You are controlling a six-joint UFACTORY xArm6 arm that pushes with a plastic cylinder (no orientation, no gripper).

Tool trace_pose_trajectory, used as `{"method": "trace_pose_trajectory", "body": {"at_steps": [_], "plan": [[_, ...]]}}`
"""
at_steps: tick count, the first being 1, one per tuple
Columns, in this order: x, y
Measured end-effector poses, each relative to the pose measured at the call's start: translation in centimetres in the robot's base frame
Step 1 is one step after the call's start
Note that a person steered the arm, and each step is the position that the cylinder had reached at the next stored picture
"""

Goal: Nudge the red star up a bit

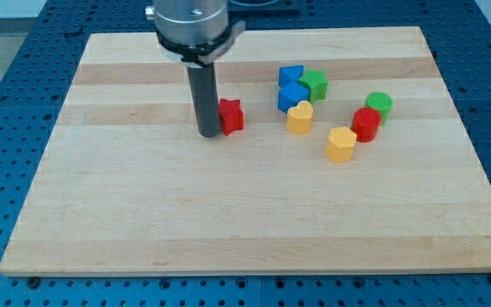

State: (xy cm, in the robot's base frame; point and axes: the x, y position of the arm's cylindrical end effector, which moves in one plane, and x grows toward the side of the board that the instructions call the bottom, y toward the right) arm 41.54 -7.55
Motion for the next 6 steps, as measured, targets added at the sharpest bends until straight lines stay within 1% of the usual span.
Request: {"method": "trace_pose_trajectory", "body": {"at_steps": [1,2,3,5,6], "plan": [[-0.8,-1.0],[2.0,-1.1],[3.0,-1.1],[0.9,-0.9],[0.6,0.6]]}}
